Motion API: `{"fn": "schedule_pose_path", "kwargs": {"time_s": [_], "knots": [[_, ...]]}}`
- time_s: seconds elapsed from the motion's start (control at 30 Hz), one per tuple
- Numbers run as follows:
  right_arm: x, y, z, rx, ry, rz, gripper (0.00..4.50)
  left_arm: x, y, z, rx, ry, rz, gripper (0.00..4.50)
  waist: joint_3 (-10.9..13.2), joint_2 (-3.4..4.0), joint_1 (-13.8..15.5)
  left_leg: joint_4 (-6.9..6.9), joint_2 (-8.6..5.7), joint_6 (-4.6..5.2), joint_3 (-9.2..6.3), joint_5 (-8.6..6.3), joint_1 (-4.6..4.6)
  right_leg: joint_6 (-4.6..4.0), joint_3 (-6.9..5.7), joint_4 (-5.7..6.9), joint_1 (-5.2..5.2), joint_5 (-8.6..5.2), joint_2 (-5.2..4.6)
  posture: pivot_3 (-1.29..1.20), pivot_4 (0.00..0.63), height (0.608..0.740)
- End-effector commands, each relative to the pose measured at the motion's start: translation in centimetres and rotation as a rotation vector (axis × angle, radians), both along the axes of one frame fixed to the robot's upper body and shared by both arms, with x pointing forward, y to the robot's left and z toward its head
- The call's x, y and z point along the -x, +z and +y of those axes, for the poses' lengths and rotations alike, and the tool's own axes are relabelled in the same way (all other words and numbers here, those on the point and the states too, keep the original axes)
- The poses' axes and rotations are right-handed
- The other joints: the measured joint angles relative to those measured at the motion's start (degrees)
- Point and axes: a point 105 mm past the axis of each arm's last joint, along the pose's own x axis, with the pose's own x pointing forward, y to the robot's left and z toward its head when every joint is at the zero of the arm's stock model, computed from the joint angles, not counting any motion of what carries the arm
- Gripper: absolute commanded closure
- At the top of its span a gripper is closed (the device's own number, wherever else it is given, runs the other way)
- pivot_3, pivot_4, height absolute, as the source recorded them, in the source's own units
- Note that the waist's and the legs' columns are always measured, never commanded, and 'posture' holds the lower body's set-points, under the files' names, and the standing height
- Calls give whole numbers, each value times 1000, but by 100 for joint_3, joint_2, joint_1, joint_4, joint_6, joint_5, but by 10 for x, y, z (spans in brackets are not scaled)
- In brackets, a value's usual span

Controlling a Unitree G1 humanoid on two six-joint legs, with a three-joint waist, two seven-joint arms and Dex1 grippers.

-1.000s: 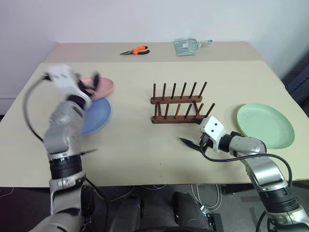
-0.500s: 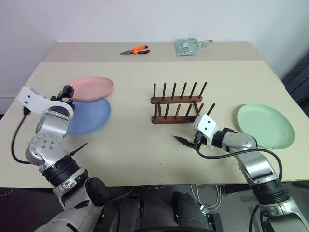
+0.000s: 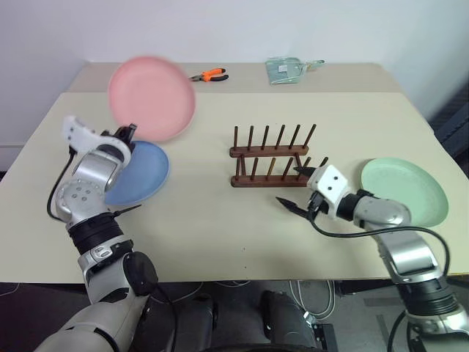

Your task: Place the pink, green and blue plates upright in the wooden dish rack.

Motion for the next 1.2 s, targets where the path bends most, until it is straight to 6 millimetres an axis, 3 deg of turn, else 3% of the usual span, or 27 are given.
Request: {"fn": "schedule_pose_path", "kwargs": {"time_s": [0.03, 0.17, 0.37, 0.5, 0.67, 0.7, 0.73, 0.77, 0.83, 0.97, 1.07, 1.2], "knots": [[1, 61, 24, 7, 86, -252, 0, 10, 42, -67, -250, -216, -172, 4488, 1, 4, -22, -1, 0, 0, 1, 0, 0, -1, 0, 0, -1, 1, 0, 0, 150, 740], [-19, 88, 45, 215, 87, -519, 0, 19, 56, -124, -365, -353, -232, 4488, 1, 5, -64, -5, 2, -1, 6, 1, 4, -2, 2, 1, -1, 2, 1, 0, 150, 740], [-41, 78, 47, 527, 94, -686, 0, 27, 63, -154, -391, -416, -256, 4488, 2, 4, -55, -9, 2, -14, 6, 8, 0, -3, 3, -2, -9, 1, 1, 0, 150, 740], [-46, 66, 39, 614, 94, -695, 1269, 32, 67, -167, -360, -441, -259, 4500, 4, 1, -32, -5, 0, -19, 8, 12, -2, -3, 6, -6, -5, 2, 0, 0, 150, 740], [-49, 70, 32, 663, 59, -751, 3809, 34, 65, -170, -335, -454, -249, 4500, 4, 2, -59, -6, 1, -17, 8, 11, -1, -3, 7, -4, -6, 2, 1, 0, 150, 740], [-49, 73, 31, 673, 49, -769, 4334, 34, 66, -169, -301, -461, -254, 4210, 4, 2, -58, -7, 1, -17, 8, 11, 0, -3, 7, -3, -6, 2, 1, 0, 150, 740], [-49, 74, 30, 679, 43, -781, 4500, 34, 66, -169, -277, -465, -258, 3885, 4, 2, -58, -7, 2, -17, 7, 11, 0, -3, 6, -3, -6, 2, 1, 0, 150, 740], [-49, 77, 29, 680, 38, -796, 4500, 34, 69, -167, -238, -463, -268, 3634, 4, 1, -51, -7, 2, -17, 8, 11, 0, -3, 6, -4, -6, 2, 1, 0, 150, 740], [-49, 82, 28, 678, 27, -824, 4500, 32, 75, -160, -165, -440, -283, 2559, 4, 1, -43, -5, 1, -17, 8, 11, -1, -3, 7, -5, -5, 2, 1, 0, 150, 740], [-44, 100, 22, 518, -28, -825, 4500, 24, 90, -129, -167, -318, -357, 633, 6, -1, -40, -5, 1, -17, 8, 11, -2, -4, 7, -6, -5, 2, 1, 0, 150, 740], [-31, 119, 16, 177, -42, -694, 4500, 17, 80, -102, -338, -227, -354, 633, 6, 0, -70, -9, 2, -17, 9, 11, 2, -4, 8, -7, -3, 2, 2, 0, 150, 740], [-8, 141, 3, -414, 11, -346, 4500, 23, 44, -83, -615, -298, -355, 633, 8, 10, -66, -14, 7, -5, 7, 5, 5, -8, 14, -7, -4, 4, 10, 0, 150, 740]]}}
